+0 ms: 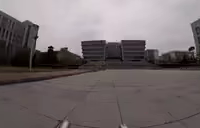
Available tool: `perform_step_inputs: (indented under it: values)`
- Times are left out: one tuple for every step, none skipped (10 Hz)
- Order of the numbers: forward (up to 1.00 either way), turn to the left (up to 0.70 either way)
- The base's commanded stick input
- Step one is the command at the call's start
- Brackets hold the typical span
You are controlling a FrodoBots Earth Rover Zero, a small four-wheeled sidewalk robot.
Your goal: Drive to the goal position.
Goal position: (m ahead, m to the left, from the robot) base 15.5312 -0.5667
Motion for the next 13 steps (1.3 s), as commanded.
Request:
perform_step_inputs:
  values:
    - [0.7,-0.32]
    - [0.7,-0.3]
    - [0.7,-0.12]
    - [0.7,0.0]
    - [0.7,0.0]
    - [0.7,0.0]
    - [0.7,0.0]
    - [0.7,0.0]
    - [0.7,0.0]
    - [0.7,0.0]
    - [0.7,0.0]
    - [0.7,0.0]
    - [0.7,0.0]
